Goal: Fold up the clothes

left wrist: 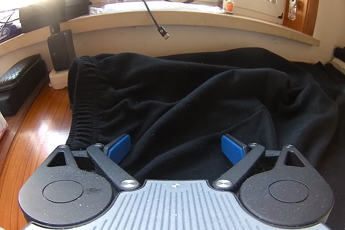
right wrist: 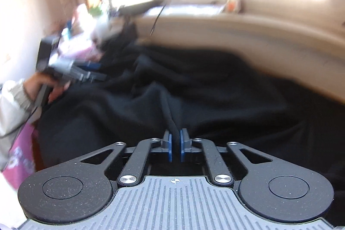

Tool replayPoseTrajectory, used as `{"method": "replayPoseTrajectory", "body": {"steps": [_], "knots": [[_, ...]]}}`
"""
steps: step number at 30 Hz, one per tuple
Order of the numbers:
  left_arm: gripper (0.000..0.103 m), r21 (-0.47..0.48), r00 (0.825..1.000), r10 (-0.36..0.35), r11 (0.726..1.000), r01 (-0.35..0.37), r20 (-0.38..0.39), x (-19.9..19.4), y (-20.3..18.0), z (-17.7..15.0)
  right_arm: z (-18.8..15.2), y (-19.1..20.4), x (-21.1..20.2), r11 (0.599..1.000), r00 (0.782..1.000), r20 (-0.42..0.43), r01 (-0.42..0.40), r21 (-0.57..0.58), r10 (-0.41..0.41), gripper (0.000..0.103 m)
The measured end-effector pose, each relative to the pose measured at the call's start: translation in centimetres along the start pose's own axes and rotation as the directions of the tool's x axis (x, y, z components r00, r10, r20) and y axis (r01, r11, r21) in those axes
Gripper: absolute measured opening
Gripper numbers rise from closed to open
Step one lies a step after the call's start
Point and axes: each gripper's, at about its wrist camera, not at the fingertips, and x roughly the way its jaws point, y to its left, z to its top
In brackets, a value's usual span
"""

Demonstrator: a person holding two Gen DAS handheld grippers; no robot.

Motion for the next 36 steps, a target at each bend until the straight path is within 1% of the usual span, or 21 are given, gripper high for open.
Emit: {"method": "replayPoseTrajectory", "body": {"steps": [2,3,5,6,7,9,10,13,14,17,18,20,23,25,26,27,29,31,33,35,36], "knots": [[0.093,0.000,1.000,0.002,1.000,-0.002,0.000,0.0,0.0,0.0,0.8,-0.5,-0.9,0.995,0.992,0.077,0.094,0.029,-0.096,0.003],[0.093,0.000,1.000,0.002,1.000,-0.002,0.000,0.0,0.0,0.0,1.2,-0.9,-0.9,0.991,0.989,0.075,0.123,0.052,-0.127,0.003],[0.093,0.000,1.000,0.002,1.000,-0.002,0.000,0.0,0.0,0.0,1.3,-1.6,-0.2,0.981,0.982,0.025,0.186,0.051,-0.188,0.003],[0.093,0.000,1.000,0.002,1.000,-0.002,0.000,0.0,0.0,0.0,1.2,-1.7,0.0,0.974,0.975,0.008,0.223,0.042,-0.224,0.007],[0.093,0.000,1.000,0.002,1.000,-0.002,0.001,0.0,0.0,-0.1,1.1,-1.9,0.0,0.972,0.973,-0.001,0.231,0.046,-0.232,0.008],[0.093,0.000,1.000,0.001,1.000,-0.001,0.001,0.0,0.1,-0.1,1.0,-2.1,-0.2,0.974,0.975,0.005,0.220,0.063,-0.220,0.011],[0.093,0.000,1.000,0.001,1.000,-0.001,0.001,0.0,0.1,-0.1,1.0,-1.8,-0.4,0.978,0.980,0.020,0.198,0.067,-0.200,0.021],[0.093,0.001,1.000,0.001,1.000,-0.001,0.000,0.1,0.1,-0.1,1.2,0.2,-0.4,0.991,0.989,0.072,0.128,0.037,-0.130,0.034],[0.093,0.001,1.000,0.002,1.000,-0.002,0.000,0.1,0.1,-0.1,1.4,1.0,0.0,0.994,0.992,0.077,0.104,0.019,-0.105,0.036],[0.093,0.000,1.000,0.003,1.000,-0.003,0.001,0.0,0.1,-0.1,1.7,3.4,2.0,1.000,0.998,0.057,0.021,-0.023,-0.019,0.042],[0.093,0.000,1.000,0.004,1.000,-0.004,0.002,0.0,0.1,-0.1,1.6,4.2,2.9,0.999,0.999,0.040,-0.008,-0.035,0.009,0.048],[0.093,0.000,1.000,0.003,1.000,-0.003,0.002,0.0,0.1,-0.2,1.4,6.0,4.7,0.996,0.998,0.000,-0.055,-0.068,0.055,0.053],[0.093,0.001,1.000,0.000,1.000,0.000,0.002,0.1,0.1,-0.2,0.4,7.7,7.6,0.990,0.995,-0.074,-0.068,-0.127,0.059,0.060],[0.093,-0.001,1.000,-0.005,1.000,0.005,0.004,0.0,0.2,-0.2,-0.2,7.7,8.9,0.990,0.992,-0.115,-0.071,-0.126,0.056,0.066],[0.093,-0.012,1.000,-0.011,1.000,0.011,0.011,-0.2,0.3,-0.2,-0.4,7.6,9.2,0.989,0.991,-0.119,-0.077,-0.123,0.063,0.068],[0.093,-0.027,1.000,-0.018,0.999,0.019,0.022,-0.5,0.6,-0.2,-0.4,7.6,9.3,0.989,0.990,-0.119,-0.086,-0.120,0.071,0.073],[0.093,-0.063,0.998,-0.029,0.998,0.032,0.050,-1.6,1.7,0.1,-0.4,7.8,9.2,0.988,0.991,-0.117,-0.086,-0.126,0.071,0.074],[0.093,-0.084,0.996,-0.007,0.996,0.015,0.094,-3.5,3.0,0.5,-0.3,8.7,9.0,0.985,0.993,-0.112,-0.066,-0.159,0.048,0.075],[0.093,-0.103,0.990,0.035,0.994,-0.021,0.138,-5.8,4.6,0.6,0.1,9.6,8.7,0.982,0.995,-0.090,-0.058,-0.179,0.043,0.075],[0.082,-0.118,0.988,0.061,0.992,-0.045,0.142,-7.2,6.4,0.2,0.8,10.9,8.6,0.978,0.997,-0.061,-0.065,-0.200,0.053,0.075],[0.070,-0.124,0.987,0.074,0.991,-0.057,0.139,-7.9,7.2,0.0,1.1,11.7,8.6,0.974,0.997,-0.045,-0.069,-0.217,0.061,0.074]]}}
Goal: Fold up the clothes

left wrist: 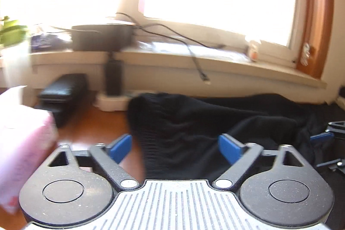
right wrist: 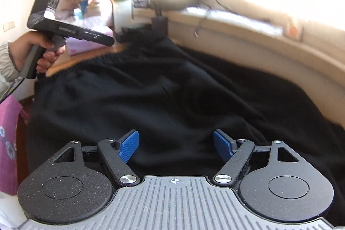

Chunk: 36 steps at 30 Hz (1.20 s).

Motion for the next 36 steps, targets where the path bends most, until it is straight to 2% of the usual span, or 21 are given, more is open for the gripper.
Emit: {"method": "replayPoseTrajectory", "body": {"steps": [2,3,4,6,10,13,17,20,21,25,28,30,33,36], "knots": [[0.062,-0.004,1.000,0.022,1.000,-0.022,-0.014,-0.9,1.5,-0.4,1.1,1.9,0.4,0.999,0.999,0.017,-0.030,-0.042,0.031,0.069],[0.050,-0.006,1.000,0.018,1.000,-0.018,-0.021,-1.2,2.2,-0.7,1.6,2.9,0.7,0.997,0.999,0.023,-0.047,-0.063,0.049,0.064],[0.044,-0.010,1.000,0.008,1.000,-0.008,-0.025,-1.5,2.8,-1.1,2.1,3.9,1.2,0.995,0.997,0.019,-0.069,-0.078,0.070,0.062],[0.044,-0.019,0.999,-0.015,1.000,0.015,-0.029,-2.0,3.6,-1.7,3.1,6.0,2.6,0.987,0.992,-0.001,-0.123,-0.102,0.124,0.058],[0.044,-0.002,0.999,-0.025,1.000,0.025,-0.048,-1.8,4.5,-2.6,4.5,10.5,5.7,0.964,0.974,-0.042,-0.226,-0.141,0.222,0.058],[0.044,0.022,0.999,0.005,1.000,-0.004,-0.051,-1.3,5.1,-3.0,5.4,13.8,7.5,0.948,0.966,-0.065,-0.259,-0.184,0.251,0.059],[0.046,0.009,0.999,0.016,1.000,-0.015,-0.037,-2.2,6.2,-3.3,6.2,17.9,9.6,0.932,0.956,-0.078,-0.293,-0.215,0.282,0.059],[0.046,0.002,0.999,0.017,1.000,-0.017,-0.028,-3.1,6.8,-3.6,6.2,21.4,10.2,0.913,0.965,-0.072,-0.261,-0.314,0.251,0.062],[0.046,0.003,0.999,0.018,1.000,-0.018,-0.030,-3.3,6.9,-3.8,6.2,22.6,10.2,0.901,0.969,-0.064,-0.245,-0.358,0.238,0.066],[0.046,0.001,0.999,0.030,1.000,-0.030,-0.039,-3.9,7.5,-4.4,5.7,25.8,10.4,0.856,0.978,-0.042,-0.198,-0.478,0.203,0.066],[0.046,-0.022,0.999,0.039,0.999,-0.040,-0.037,-4.0,8.1,-4.5,5.1,27.5,11.0,0.835,0.983,-0.061,-0.181,-0.519,0.175,0.066],[0.046,-0.033,0.999,0.039,0.999,-0.040,-0.033,-4.1,8.3,-4.3,4.5,28.4,11.5,0.817,0.990,-0.051,-0.134,-0.561,0.128,0.068],[0.046,-0.030,0.999,0.033,0.999,-0.034,-0.032,-4.1,7.9,-4.0,3.2,30.0,12.3,0.767,0.999,-0.007,-0.043,-0.640,0.049,0.076],[0.047,-0.011,0.999,0.029,1.000,-0.029,-0.031,-3.9,7.1,-3.5,1.9,30.8,12.7,0.714,0.999,0.037,0.030,-0.699,-0.005,0.075]]}}
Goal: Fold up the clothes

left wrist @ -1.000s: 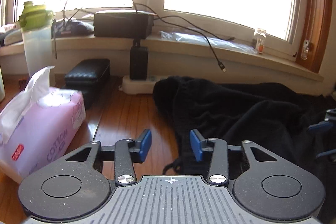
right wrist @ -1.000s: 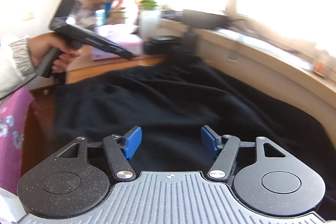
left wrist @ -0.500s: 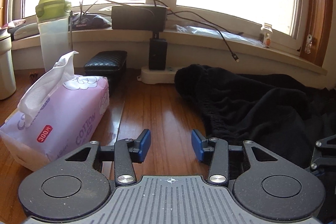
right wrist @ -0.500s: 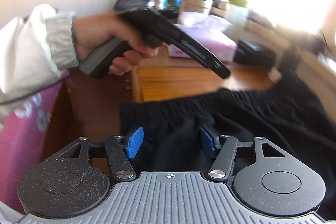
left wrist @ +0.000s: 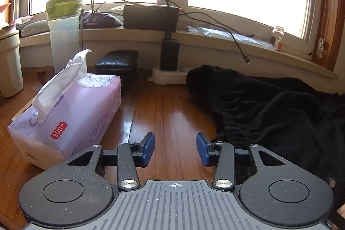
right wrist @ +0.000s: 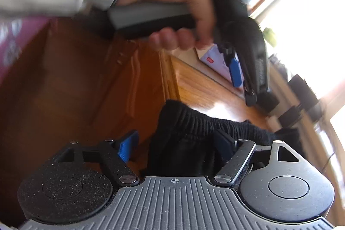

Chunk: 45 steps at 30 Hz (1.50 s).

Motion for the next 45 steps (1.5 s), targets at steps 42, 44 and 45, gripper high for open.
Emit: {"method": "replayPoseTrajectory", "body": {"steps": [42,44,45], "knots": [[0.043,-0.043,1.000,0.012,0.999,-0.013,-0.024,3.4,-2.5,1.1,-2.0,-17.4,-2.8,0.937,0.989,0.015,0.141,-0.318,-0.144,0.010],[0.042,-0.099,0.998,0.042,0.994,-0.038,0.038,2.5,-1.9,1.4,-2.0,-18.4,-1.1,0.898,0.979,0.041,0.197,-0.393,-0.197,0.010],[0.042,-0.109,0.998,0.032,0.994,-0.027,0.048,2.2,-1.7,1.5,-2.0,-18.8,-0.1,0.880,0.975,0.063,0.220,-0.420,-0.213,0.010]]}}
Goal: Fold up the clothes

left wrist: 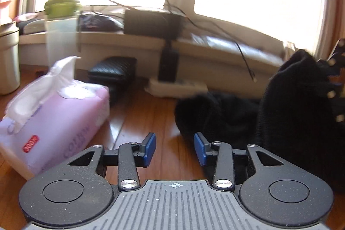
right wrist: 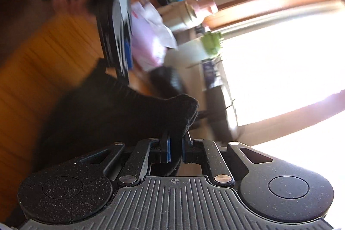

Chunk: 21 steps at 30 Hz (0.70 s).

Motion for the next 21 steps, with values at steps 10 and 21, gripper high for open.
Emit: {"method": "replayPoseTrajectory", "body": {"steps": [10,21], "knots": [[0.042,-0.011,0.997,0.021,1.000,-0.021,0.081,-1.9,-1.1,1.1,-2.7,2.2,10.1,0.995,1.000,-0.005,0.013,0.103,-0.013,0.032],[0.043,0.189,0.991,-0.131,0.974,0.124,0.025,0.7,-8.7,1.8,-11.7,-5.4,2.8,0.727,0.988,-0.009,-0.108,0.678,0.154,0.029]]}}
